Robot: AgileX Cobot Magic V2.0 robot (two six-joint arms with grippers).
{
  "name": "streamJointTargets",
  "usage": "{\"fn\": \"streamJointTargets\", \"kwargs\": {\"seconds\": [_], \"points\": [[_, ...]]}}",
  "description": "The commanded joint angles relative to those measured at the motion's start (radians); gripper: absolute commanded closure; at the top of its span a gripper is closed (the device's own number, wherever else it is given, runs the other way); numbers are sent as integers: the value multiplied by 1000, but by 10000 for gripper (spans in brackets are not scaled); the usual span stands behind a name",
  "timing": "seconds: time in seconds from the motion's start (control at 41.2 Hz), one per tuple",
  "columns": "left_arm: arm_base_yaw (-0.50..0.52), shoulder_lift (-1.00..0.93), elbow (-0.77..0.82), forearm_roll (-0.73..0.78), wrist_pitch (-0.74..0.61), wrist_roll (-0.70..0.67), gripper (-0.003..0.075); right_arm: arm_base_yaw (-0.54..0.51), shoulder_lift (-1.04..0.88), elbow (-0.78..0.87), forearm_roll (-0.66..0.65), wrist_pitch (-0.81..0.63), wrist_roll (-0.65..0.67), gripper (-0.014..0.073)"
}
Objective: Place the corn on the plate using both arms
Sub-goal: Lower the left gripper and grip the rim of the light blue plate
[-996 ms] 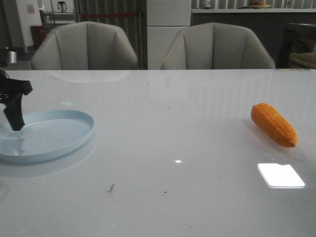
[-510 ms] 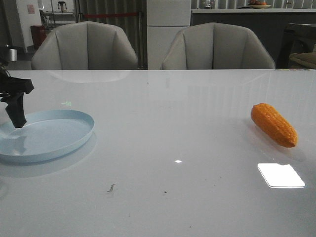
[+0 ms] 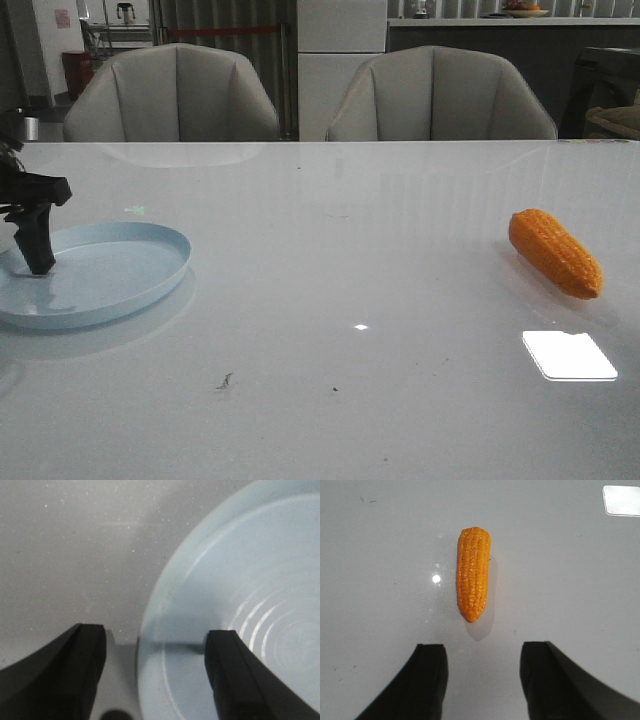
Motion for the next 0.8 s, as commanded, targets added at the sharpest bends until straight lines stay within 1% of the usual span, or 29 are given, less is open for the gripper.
{"fn": "streamJointTargets", "kwargs": {"seconds": [0.0,0.17,0.364,0.413,0.51,0.534,0.583,0.777], "points": [[1,-53,-32,-8,-9,-13,296,-1,-9,-36,4,-58,-6,146],[1,-53,-32,-8,-9,-13,401,-1,-9,-36,4,-57,-6,146],[1,-53,-32,-8,-3,-13,494,-1,-9,-36,4,-57,-6,146],[1,-53,-32,-8,1,-13,528,-1,-9,-36,4,-57,-6,146],[1,-53,-32,-8,10,-13,626,-1,-9,-36,4,-56,-6,146],[1,-53,-32,-8,10,-13,635,-1,-9,-36,4,-56,-6,146],[1,-53,-32,-8,10,-13,624,-1,-9,-36,4,-55,-6,146],[1,-53,-32,-5,21,-13,624,-1,-9,-36,4,-50,-6,146]]}}
